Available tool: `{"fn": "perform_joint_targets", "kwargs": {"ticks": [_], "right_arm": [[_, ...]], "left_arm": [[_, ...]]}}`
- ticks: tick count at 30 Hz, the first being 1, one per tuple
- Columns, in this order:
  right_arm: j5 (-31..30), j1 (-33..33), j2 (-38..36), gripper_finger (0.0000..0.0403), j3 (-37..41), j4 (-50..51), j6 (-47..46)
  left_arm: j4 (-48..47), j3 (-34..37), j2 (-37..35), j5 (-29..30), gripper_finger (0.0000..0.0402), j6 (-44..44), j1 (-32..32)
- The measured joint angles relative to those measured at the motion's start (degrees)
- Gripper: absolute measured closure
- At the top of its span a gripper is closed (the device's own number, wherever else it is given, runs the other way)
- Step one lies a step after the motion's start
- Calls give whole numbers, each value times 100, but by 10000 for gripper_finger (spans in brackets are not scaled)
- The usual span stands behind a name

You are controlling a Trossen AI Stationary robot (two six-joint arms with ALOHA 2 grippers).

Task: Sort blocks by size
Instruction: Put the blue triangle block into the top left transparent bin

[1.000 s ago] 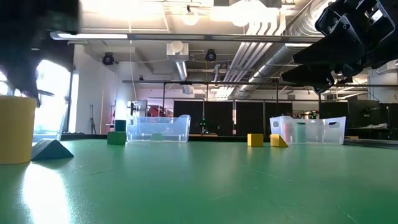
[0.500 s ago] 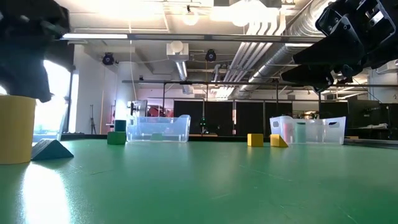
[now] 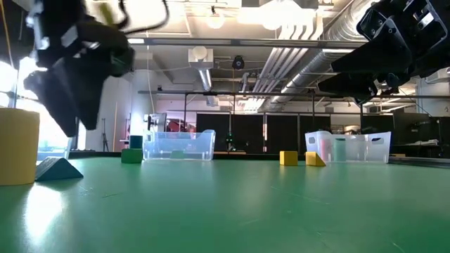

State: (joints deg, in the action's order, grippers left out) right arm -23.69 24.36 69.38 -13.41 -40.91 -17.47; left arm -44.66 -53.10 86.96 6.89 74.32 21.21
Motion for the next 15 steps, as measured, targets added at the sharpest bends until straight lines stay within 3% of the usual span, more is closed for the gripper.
{"fn": "perform_joint_targets", "kwargs": {"ticks": [7,15], "right_arm": [[1,0,0,153,0,0,0],[3,0,-2,153,0,45,0]], "left_arm": [[414,0,191,-1037,149,-735,-562],[934,2,906,-2111,149,-964,-699]]}}
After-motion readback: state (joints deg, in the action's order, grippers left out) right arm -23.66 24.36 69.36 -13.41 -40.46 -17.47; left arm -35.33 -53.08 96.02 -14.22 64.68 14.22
